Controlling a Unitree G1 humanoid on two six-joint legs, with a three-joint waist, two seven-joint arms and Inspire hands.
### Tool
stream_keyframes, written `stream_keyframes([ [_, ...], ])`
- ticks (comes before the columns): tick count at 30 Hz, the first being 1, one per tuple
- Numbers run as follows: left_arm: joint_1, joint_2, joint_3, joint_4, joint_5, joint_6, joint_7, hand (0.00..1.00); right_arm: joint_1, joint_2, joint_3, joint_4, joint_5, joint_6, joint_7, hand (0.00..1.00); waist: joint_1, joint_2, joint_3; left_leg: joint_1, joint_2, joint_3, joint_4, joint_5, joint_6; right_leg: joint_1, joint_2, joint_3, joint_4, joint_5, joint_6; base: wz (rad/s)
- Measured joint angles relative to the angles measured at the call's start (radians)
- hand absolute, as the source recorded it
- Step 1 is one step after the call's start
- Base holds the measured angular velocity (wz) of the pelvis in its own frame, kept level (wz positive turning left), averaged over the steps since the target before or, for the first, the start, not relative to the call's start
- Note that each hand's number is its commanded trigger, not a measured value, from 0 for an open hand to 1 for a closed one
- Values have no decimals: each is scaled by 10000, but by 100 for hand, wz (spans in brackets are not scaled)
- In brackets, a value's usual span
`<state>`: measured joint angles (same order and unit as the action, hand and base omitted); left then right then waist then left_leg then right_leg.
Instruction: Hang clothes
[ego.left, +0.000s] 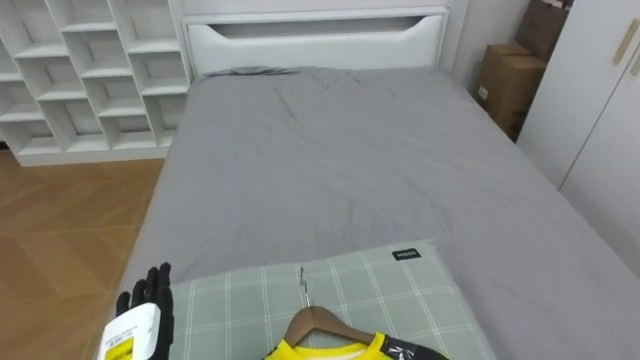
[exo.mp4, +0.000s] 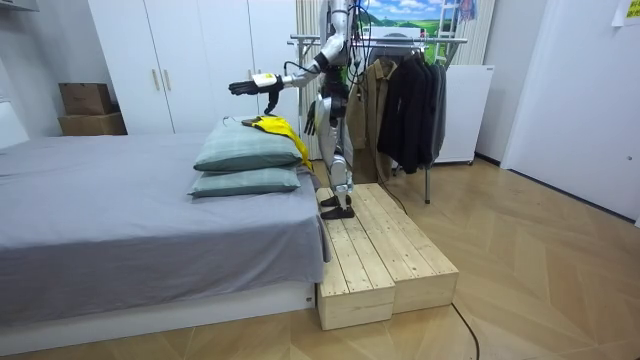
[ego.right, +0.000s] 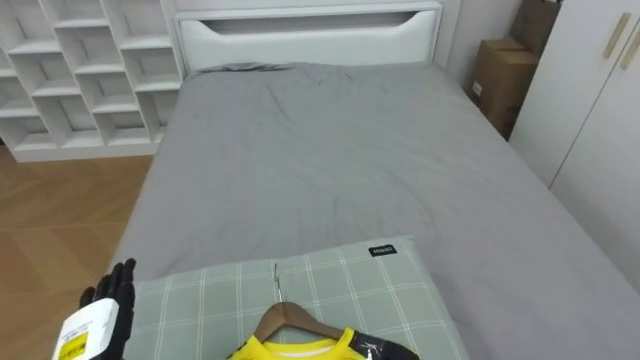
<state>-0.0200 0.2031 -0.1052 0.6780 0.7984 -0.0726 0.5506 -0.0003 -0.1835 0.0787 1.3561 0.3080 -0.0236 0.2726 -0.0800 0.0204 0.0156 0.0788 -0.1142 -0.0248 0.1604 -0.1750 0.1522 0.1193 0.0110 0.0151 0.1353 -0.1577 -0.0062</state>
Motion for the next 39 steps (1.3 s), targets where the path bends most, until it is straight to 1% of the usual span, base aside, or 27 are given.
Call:
stream_keyframes([
  [1,-12,0,-37,-44,5,2,-41,0,3,0,-1,2,2,0,0,0,-7,2,-1,-1,0,5,-1,0,0,-3,2,16,-1,0,0,0],
  [4,-31,33,-547,-467,6,14,-230,0,-6,-1,62,11,21,-8,-7,0,-8,8,-4,4,2,38,-10,0,1,1,-1,86,-8,0,0,-1],
  [8,-59,33,-840,-525,5,6,-523,0,-14,-1,110,25,22,-75,-8,0,-15,54,-25,6,10,86,-14,-1,1,-4,-3,99,-13,0,0,-3],
  [10,-60,46,-992,-548,3,16,-659,0,-8,-12,174,29,26,-84,-8,0,-51,96,-53,7,12,91,-14,-1,1,-6,-2,104,-13,1,0,0],
  [12,-59,46,-1212,-678,1,16,-872,0,-13,-44,188,30,13,-84,-8,0,-52,174,-104,22,33,175,-27,-1,1,-18,6,127,-9,4,0,-7],
  [14,-60,47,-1338,-765,5,16,-948,0,-14,-38,189,28,-29,-84,-1,0,-72,219,-133,45,46,207,-58,0,1,-20,14,139,-3,7,-3,-7],
  [17,-60,47,-1516,-808,45,16,-1048,0,-14,-38,197,12,-75,-92,11,0,-158,210,-128,58,72,238,-69,0,-1,-12,38,167,1,20,-21,-4],
  [21,-60,48,-1536,-808,351,16,-1195,0,-47,-38,288,-4,-77,-94,14,0,-224,176,-105,40,136,393,-94,-7,-20,-66,90,333,-1,58,-58,-10],
  [26,-97,44,-1537,-798,438,8,-1253,0,-156,-30,395,3,-76,-94,9,0,-307,75,-32,23,152,445,-118,-14,-32,-125,98,355,0,62,-64,-3],
  [30,-105,40,-1538,-758,380,8,-1253,0,-196,-10,399,20,-59,-95,3,0,-300,7,12,16,154,484,-178,-14,-31,-161,97,395,-5,63,-64,-2],
  [35,-106,30,-1538,-740,383,8,-1253,0,-202,-10,392,12,-57,-100,3,0,-311,9,11,10,154,532,-255,-12,-27,-170,88,392,-17,63,-63,-3],
  [39,-113,-25,-1537,-300,383,13,-1284,0,-205,-9,371,-9,-61,-102,10,0,-348,9,10,5,158,528,-269,-13,-27,-184,80,370,-28,62,-63,0],
])
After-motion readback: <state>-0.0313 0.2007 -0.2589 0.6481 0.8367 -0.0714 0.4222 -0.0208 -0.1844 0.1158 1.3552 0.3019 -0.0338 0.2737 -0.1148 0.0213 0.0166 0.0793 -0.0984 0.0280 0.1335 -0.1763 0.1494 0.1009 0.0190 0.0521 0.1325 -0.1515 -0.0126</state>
